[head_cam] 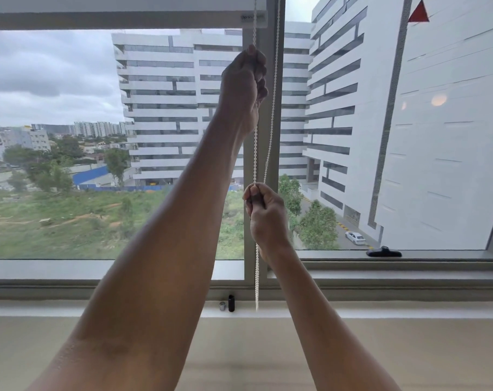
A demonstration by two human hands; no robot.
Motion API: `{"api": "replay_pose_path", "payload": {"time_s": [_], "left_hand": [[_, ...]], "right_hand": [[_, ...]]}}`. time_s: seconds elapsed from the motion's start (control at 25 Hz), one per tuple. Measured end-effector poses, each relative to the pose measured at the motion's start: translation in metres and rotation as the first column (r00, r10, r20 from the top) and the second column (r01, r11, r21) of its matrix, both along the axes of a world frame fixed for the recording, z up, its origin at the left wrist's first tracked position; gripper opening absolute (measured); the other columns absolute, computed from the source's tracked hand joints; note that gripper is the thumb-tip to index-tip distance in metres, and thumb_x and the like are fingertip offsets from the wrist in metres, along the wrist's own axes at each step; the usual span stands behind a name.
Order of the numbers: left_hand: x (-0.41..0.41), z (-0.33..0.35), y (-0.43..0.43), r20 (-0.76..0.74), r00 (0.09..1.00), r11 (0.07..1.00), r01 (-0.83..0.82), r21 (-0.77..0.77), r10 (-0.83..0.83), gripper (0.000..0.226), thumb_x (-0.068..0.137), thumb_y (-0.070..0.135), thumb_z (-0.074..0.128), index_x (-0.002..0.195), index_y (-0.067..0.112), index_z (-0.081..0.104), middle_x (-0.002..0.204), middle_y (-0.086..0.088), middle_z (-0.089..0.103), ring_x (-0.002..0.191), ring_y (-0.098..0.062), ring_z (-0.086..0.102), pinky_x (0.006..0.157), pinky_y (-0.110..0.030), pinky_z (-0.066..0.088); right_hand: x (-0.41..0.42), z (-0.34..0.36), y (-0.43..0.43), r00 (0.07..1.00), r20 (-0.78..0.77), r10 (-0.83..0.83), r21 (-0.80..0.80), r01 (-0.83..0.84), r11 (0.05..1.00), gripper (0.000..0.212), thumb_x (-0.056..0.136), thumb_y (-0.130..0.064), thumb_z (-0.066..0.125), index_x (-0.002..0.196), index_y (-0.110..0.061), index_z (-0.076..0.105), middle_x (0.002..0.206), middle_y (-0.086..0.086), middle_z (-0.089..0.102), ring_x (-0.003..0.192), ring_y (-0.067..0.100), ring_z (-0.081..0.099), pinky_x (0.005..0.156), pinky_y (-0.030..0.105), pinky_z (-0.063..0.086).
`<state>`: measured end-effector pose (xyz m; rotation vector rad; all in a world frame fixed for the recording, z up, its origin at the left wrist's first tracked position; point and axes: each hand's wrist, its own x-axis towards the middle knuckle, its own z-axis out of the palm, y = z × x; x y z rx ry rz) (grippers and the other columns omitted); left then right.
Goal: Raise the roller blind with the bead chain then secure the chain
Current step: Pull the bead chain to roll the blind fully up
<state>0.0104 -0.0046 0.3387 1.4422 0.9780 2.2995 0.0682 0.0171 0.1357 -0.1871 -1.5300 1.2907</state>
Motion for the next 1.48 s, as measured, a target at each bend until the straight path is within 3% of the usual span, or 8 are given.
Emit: {"api": "replay_pose_path", "payload": {"time_s": [0.44, 0.6, 0.72, 0.92, 1.0, 1.12, 1.32, 1.48], "left_hand": [[-0.006, -0.101, 0.016, 0.045, 0.999, 0.999, 0.006, -0.049, -0.004, 0.042, 0.115, 0.017, 0.04, 0.077, 0.019, 0.057, 0.063, 0.004, 0.04, 0.056, -0.011, 0.029, 0.051, -0.023, 0.028], [-0.005, -0.132, 0.013, 0.067, 0.998, 0.998, 0.022, -0.067, -0.018, 0.041, 0.115, 0.013, 0.041, 0.077, 0.019, 0.058, 0.062, 0.006, 0.045, 0.057, -0.011, 0.029, 0.053, -0.021, 0.029], [-0.005, -0.156, 0.012, 0.087, 0.996, 0.995, 0.013, -0.099, -0.004, 0.04, 0.114, 0.011, 0.042, 0.078, 0.019, 0.058, 0.059, 0.01, 0.049, 0.054, -0.008, 0.034, 0.054, -0.022, 0.031], [-0.004, -0.191, 0.014, 0.083, 0.996, 0.99, -0.02, -0.141, 0.032, 0.042, 0.114, 0.015, 0.043, 0.076, 0.021, 0.06, 0.057, 0.012, 0.05, 0.052, -0.005, 0.036, 0.054, -0.023, 0.032], [-0.002, -0.201, 0.015, 0.081, 0.994, 0.984, -0.056, -0.167, 0.071, 0.046, 0.113, 0.01, 0.043, 0.072, 0.025, 0.058, 0.058, 0.013, 0.049, 0.051, -0.004, 0.035, 0.056, -0.024, 0.031], [-0.001, -0.217, 0.013, 0.071, 0.994, 0.98, -0.066, -0.187, 0.081, 0.047, 0.112, 0.006, 0.043, 0.071, 0.025, 0.057, 0.058, 0.014, 0.048, 0.051, -0.004, 0.034, 0.056, -0.024, 0.03], [-0.004, -0.237, 0.007, 0.02, 0.992, 0.966, -0.116, -0.233, 0.124, 0.043, 0.114, 0.015, 0.045, 0.072, 0.02, 0.055, 0.059, 0.012, 0.046, 0.054, -0.005, 0.035, 0.056, -0.022, 0.032], [-0.01, -0.269, 0.003, -0.016, 0.99, 0.936, -0.14, -0.323, 0.143, 0.042, 0.114, 0.016, 0.045, 0.073, 0.016, 0.055, 0.054, 0.015, 0.041, 0.052, -0.006, 0.033, 0.055, -0.025, 0.03]], "right_hand": [[-0.001, -0.086, 0.016, 0.968, 0.251, 0.019, -0.114, 0.01, 0.993, 0.034, 0.11, -0.006, 0.043, 0.085, -0.005, 0.067, 0.065, 0.005, 0.059, 0.058, 0.014, 0.047, 0.056, 0.025, 0.041], [0.006, -0.084, 0.032, 0.859, 0.506, -0.081, -0.043, 0.119, 0.992, 0.036, 0.109, -0.005, 0.039, 0.135, -0.007, 0.063, 0.126, 0.01, 0.073, 0.114, 0.025, 0.07, 0.095, 0.032, 0.058], [0.013, -0.039, 0.036, 0.866, 0.41, -0.286, -0.001, 0.314, 0.95, 0.038, 0.105, -0.009, 0.044, 0.139, -0.01, 0.061, 0.136, 0.011, 0.069, 0.124, 0.023, 0.065, 0.108, 0.045, 0.054], [0.016, 0.065, 0.025, 0.967, 0.12, -0.224, 0.016, 0.224, 0.974, 0.028, 0.109, -0.018, 0.043, 0.122, -0.012, 0.067, 0.104, 0.006, 0.073, 0.086, 0.022, 0.067, 0.075, 0.032, 0.057], [0.008, 0.101, 0.024, 0.984, 0.049, -0.169, 0.062, 0.166, 0.984, 0.025, 0.11, -0.02, 0.042, 0.117, -0.012, 0.064, 0.104, 0.012, 0.075, 0.084, 0.035, 0.068, 0.076, 0.04, 0.058], [-0.002, 0.142, 0.026, 0.994, -0.042, -0.098, 0.117, 0.102, 0.988, 0.022, 0.11, -0.019, 0.044, 0.114, -0.009, 0.062, 0.101, 0.015, 0.075, 0.079, 0.021, 0.07, 0.076, 0.038, 0.06], [-0.019, 0.134, 0.038, 0.979, -0.019, -0.205, 0.195, 0.204, 0.959, 0.027, 0.11, -0.017, 0.047, 0.104, -0.006, 0.071, 0.072, 0.001, 0.066, 0.054, 0.012, 0.048, 0.047, 0.026, 0.038], [-0.019, 0.095, 0.041, 0.983, 0.041, -0.178, 0.165, 0.169, 0.972, 0.03, 0.109, -0.014, 0.047, 0.092, -0.006, 0.071, 0.066, -0.001, 0.057, 0.044, 0.002, 0.038, 0.04, 0.02, 0.03]]}}
